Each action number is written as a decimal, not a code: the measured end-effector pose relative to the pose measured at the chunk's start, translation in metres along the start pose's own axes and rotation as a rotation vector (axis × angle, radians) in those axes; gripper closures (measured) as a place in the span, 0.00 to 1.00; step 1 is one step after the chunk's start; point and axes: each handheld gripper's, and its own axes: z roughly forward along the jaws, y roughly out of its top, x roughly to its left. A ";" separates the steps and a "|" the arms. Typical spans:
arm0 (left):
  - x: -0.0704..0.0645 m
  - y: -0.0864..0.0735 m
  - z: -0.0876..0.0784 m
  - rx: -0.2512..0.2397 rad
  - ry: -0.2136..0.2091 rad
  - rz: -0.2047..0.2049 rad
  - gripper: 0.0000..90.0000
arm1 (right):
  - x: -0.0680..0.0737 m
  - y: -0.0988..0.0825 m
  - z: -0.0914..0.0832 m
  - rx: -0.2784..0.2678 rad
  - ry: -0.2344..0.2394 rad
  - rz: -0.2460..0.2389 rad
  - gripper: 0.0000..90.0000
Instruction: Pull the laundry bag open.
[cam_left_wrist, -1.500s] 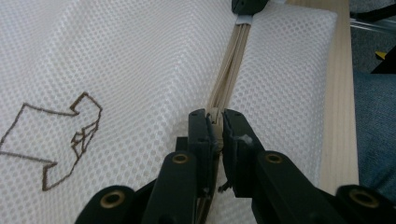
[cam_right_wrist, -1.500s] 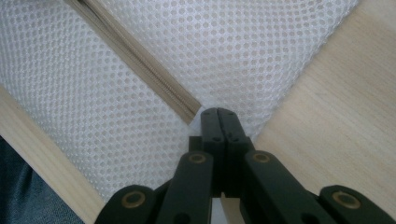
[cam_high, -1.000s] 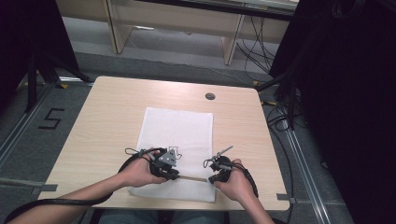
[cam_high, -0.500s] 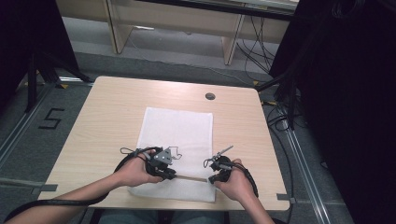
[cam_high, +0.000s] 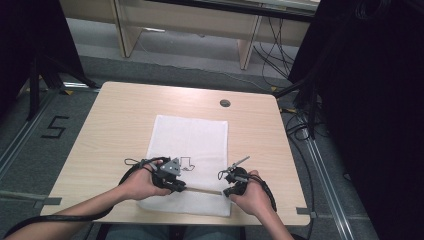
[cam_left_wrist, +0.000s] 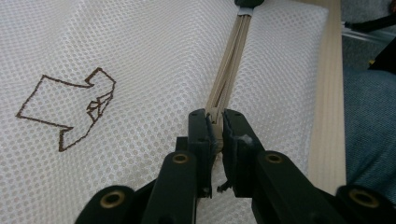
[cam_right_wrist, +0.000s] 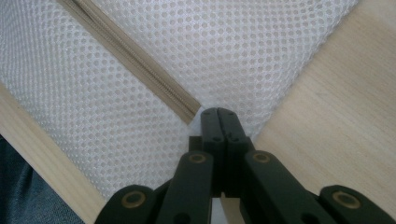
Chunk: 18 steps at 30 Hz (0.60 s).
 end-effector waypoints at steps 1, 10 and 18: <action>-0.001 0.000 -0.001 0.009 0.005 -0.001 0.91 | 0.000 0.000 0.000 -0.001 0.000 0.000 1.00; 0.002 -0.005 -0.005 0.019 0.016 0.017 0.91 | -0.001 0.000 0.000 -0.004 0.002 -0.005 1.00; 0.001 -0.007 -0.007 0.011 0.019 0.019 0.91 | 0.000 0.000 0.000 0.007 0.005 0.016 1.00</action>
